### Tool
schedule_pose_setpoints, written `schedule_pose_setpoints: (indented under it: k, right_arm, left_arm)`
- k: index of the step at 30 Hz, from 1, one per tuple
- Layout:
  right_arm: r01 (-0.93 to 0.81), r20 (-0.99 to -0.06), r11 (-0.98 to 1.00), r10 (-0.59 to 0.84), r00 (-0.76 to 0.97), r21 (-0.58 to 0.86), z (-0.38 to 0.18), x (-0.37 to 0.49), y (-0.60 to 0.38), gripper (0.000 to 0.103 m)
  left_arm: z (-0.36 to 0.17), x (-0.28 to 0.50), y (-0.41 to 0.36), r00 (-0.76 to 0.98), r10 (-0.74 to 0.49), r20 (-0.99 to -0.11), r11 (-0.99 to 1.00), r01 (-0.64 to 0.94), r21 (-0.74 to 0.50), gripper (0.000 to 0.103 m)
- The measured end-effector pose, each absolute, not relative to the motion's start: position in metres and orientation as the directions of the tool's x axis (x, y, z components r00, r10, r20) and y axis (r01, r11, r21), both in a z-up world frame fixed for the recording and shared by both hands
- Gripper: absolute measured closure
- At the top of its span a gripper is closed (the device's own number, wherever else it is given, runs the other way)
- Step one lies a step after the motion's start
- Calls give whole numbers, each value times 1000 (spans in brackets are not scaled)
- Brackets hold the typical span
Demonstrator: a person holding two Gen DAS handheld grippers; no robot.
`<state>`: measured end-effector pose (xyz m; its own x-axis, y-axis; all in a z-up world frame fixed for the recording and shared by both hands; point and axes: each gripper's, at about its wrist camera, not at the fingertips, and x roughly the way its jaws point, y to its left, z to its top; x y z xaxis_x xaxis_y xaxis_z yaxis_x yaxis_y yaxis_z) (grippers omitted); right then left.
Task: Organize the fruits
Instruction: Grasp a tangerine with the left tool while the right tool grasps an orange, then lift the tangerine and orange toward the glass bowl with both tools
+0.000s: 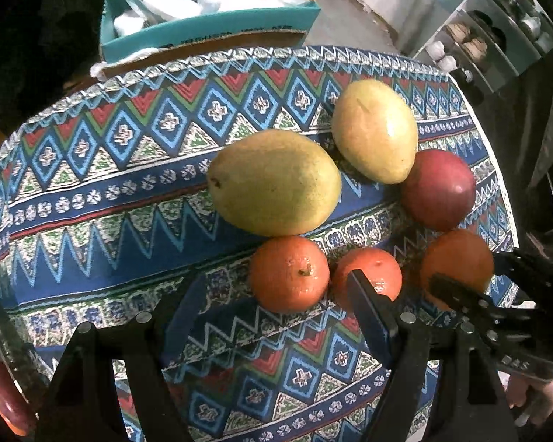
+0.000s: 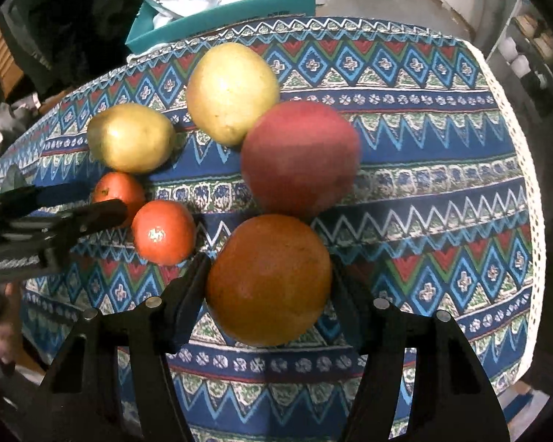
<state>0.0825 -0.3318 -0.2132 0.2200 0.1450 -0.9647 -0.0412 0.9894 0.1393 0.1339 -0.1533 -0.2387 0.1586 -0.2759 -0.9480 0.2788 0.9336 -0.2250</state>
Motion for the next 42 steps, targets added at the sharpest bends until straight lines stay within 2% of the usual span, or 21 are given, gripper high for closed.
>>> schedule_pose_setpoints:
  k: [10, 15, 17, 23, 42]
  right_arm:
    - [-59, -960, 989, 143, 240, 133, -204, 77, -334, 39]
    - [-59, -960, 989, 146, 238, 136, -206, 82, -328, 39]
    - [-62, -960, 989, 146, 239, 135, -206, 83, -327, 39]
    - [-75, -959, 989, 141, 247, 126, -205, 82, -326, 39]
    - [-126, -928, 989, 114, 353, 74, -161, 78, -315, 39]
  left_arm:
    - [-248, 142, -148, 167, -276, -946, 943, 238, -233, 24]
    - [-252, 139, -152, 148, -292, -945, 932, 265, -247, 40]
    - [-251, 135, -156, 143, -313, -939, 919, 295, -261, 57]
    - [-248, 125, -167, 181, -263, -948, 919, 348, -188, 57]
    - [-184, 97, -149, 293, -278, -915, 906, 396, -149, 58]
